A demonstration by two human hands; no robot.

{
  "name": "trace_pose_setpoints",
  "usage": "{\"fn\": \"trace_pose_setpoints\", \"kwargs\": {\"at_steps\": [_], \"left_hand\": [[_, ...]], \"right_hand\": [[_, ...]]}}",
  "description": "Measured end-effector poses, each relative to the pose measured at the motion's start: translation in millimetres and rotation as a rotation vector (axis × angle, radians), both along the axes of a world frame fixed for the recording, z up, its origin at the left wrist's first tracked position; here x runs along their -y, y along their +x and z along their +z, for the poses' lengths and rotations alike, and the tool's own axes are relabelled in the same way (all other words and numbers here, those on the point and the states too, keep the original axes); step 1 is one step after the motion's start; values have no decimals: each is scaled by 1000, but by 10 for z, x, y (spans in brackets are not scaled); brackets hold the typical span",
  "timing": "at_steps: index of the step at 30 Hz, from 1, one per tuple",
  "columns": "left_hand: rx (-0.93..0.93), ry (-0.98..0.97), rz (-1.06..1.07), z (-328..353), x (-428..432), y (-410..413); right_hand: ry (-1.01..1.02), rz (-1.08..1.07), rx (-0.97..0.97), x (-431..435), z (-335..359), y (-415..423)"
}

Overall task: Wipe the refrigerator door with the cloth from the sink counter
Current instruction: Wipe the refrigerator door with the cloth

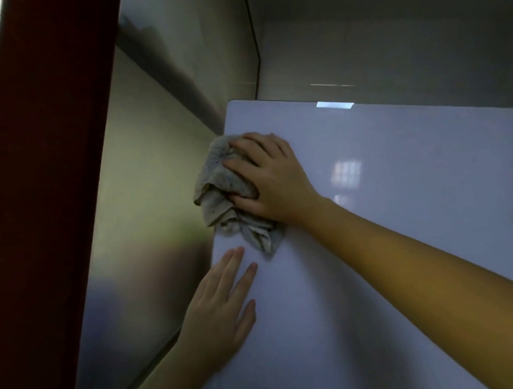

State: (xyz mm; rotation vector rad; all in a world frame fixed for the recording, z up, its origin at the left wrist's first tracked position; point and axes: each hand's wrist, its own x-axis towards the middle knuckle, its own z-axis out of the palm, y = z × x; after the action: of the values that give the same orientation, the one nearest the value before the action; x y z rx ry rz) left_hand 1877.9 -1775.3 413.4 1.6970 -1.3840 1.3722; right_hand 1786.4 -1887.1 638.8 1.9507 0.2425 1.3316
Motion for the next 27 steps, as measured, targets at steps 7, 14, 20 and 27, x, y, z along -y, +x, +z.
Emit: {"fn": "trace_pose_setpoints", "kwargs": {"at_steps": [7,14,20,27], "left_hand": [[-62,-78,-23,-23,100,-87],[-167,-159,-8,-63,209,-267],[-171,-141,36,-71,215,-292],[-238,-167,67,-32,284,-402]], "right_hand": [[125,6,236,398,607,-713],[23,-61,32,572,56,-991],[-324,-96,-479,814,-1057,-1296],[-176,-106,-176,991,-160,-1567]]}}
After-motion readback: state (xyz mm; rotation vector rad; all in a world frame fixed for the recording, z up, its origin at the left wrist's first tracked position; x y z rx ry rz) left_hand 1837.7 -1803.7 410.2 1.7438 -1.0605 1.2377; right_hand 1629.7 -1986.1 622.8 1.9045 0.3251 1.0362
